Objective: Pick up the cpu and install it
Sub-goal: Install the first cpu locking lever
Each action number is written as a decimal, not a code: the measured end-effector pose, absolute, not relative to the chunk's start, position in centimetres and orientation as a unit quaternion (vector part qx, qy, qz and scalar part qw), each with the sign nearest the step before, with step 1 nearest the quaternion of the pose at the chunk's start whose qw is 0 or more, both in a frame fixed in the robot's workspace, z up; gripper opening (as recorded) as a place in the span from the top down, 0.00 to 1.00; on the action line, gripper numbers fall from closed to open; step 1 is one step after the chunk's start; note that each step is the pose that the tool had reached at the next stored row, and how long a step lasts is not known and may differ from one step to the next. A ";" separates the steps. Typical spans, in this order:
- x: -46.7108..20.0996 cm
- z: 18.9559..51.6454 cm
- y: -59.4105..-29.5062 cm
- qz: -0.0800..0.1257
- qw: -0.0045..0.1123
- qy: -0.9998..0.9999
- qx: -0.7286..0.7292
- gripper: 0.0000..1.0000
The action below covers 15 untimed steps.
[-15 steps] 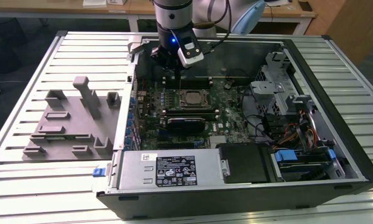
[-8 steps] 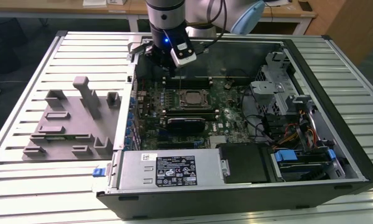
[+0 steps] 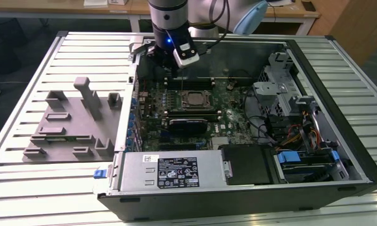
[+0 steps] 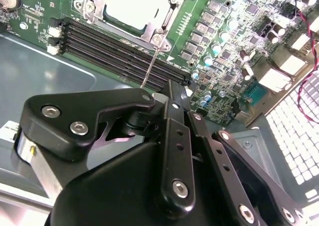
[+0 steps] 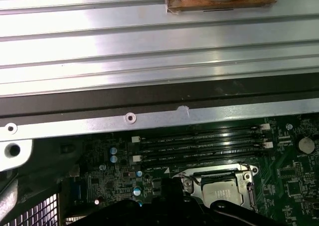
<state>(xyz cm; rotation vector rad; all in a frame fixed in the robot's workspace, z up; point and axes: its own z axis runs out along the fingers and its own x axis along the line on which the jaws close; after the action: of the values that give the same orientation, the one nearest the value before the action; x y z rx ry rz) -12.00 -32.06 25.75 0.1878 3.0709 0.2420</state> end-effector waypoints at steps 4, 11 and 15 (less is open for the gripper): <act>-11.9 25.7 -32.1 0.078 0.028 0.995 0.061 0.89; -11.6 25.7 -32.1 0.078 0.028 0.995 0.061 0.89; -11.3 25.7 -32.1 0.078 0.028 0.995 0.061 0.89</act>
<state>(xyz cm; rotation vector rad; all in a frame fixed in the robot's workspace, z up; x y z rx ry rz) -11.30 -32.06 25.69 0.1879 3.0709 0.2412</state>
